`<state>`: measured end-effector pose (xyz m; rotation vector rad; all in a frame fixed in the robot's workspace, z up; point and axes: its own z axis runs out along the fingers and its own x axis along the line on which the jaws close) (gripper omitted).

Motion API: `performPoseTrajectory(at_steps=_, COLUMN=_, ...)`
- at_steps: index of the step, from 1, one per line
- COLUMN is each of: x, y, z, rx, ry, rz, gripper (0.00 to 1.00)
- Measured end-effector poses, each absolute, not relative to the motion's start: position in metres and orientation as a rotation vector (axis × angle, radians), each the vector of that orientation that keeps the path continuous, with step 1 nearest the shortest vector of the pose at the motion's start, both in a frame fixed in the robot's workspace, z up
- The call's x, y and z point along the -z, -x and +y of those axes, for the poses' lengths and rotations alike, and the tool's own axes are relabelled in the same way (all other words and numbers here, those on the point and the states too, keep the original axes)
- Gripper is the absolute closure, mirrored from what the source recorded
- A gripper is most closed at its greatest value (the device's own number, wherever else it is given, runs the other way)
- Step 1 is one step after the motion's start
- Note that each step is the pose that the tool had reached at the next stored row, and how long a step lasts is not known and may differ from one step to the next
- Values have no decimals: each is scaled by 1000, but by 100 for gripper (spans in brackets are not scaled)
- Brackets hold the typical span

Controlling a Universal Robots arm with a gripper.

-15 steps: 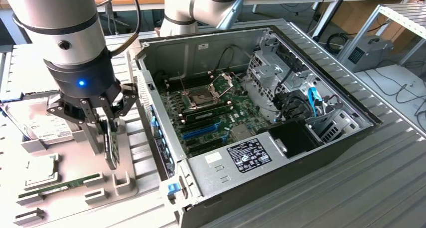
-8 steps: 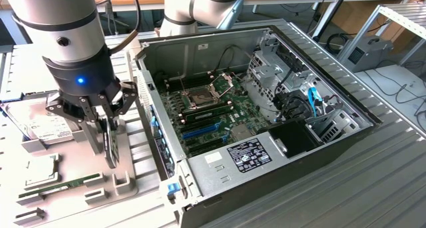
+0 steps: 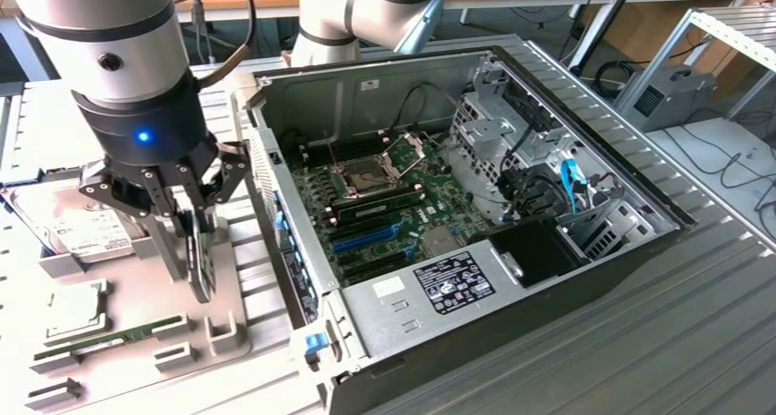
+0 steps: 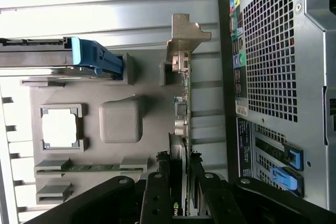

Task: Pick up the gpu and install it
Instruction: 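Pick up the gpu and move the gpu toward the slot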

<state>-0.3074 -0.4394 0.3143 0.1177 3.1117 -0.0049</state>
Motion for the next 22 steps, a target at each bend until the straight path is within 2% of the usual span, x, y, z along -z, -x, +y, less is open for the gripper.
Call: performPoseTrajectory(at_steps=22, x=-334, y=307, z=-439, rx=7, ry=-118, rz=3112, gripper=74)
